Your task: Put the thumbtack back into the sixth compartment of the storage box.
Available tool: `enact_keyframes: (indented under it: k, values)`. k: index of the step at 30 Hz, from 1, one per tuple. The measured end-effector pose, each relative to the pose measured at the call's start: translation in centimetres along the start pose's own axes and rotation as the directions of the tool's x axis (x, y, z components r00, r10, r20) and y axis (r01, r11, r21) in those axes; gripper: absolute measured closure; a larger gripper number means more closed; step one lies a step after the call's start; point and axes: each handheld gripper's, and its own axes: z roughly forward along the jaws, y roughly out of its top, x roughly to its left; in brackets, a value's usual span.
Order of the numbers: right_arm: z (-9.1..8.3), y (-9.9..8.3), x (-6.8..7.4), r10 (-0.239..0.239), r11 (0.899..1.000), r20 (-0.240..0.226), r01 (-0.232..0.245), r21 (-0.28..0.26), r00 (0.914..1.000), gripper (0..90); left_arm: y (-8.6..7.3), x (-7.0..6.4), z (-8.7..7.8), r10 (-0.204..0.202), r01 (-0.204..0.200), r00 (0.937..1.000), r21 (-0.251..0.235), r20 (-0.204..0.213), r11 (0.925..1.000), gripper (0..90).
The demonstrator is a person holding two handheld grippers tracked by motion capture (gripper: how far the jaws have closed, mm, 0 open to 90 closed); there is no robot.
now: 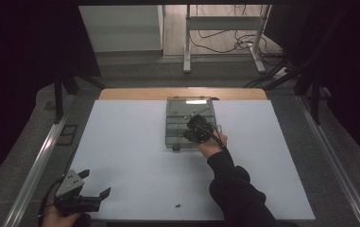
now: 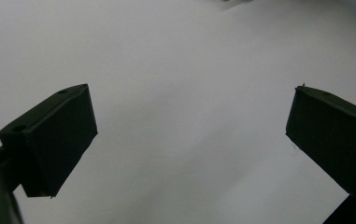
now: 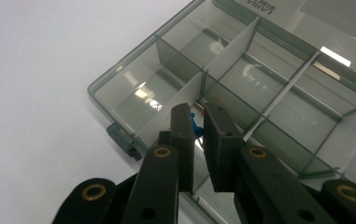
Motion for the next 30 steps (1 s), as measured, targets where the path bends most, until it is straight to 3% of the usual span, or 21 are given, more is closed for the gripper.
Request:
enact_keyframes:
  k: [11,20,25,30]
  values:
    - [-0.8,-0.2,0.2,-0.002,1.000,-0.016,0.002,-0.010,0.9999,68.6,0.0,0.0,0.0,0.002,-0.002,1.0000,0.000,0.001,1.0000,2.3]
    - [-2.2,-1.1,1.3,-0.036,0.999,-0.045,0.036,-0.010,0.9983,55.5,0.0,-0.1,0.0,0.005,-0.005,1.0000,0.001,0.000,1.0000,2.4]
    - [-2.7,-2.1,2.2,-0.062,0.998,-0.069,0.062,-0.001,0.9957,44.0,0.0,-0.1,0.0,0.005,-0.005,1.0000,0.001,0.000,1.0000,2.4]
    - [-3.0,-2.7,3.0,-0.099,0.995,-0.064,0.100,0.010,0.9930,35.4,0.0,-0.1,0.0,0.008,-0.008,1.0000,0.002,0.000,1.0000,2.4]
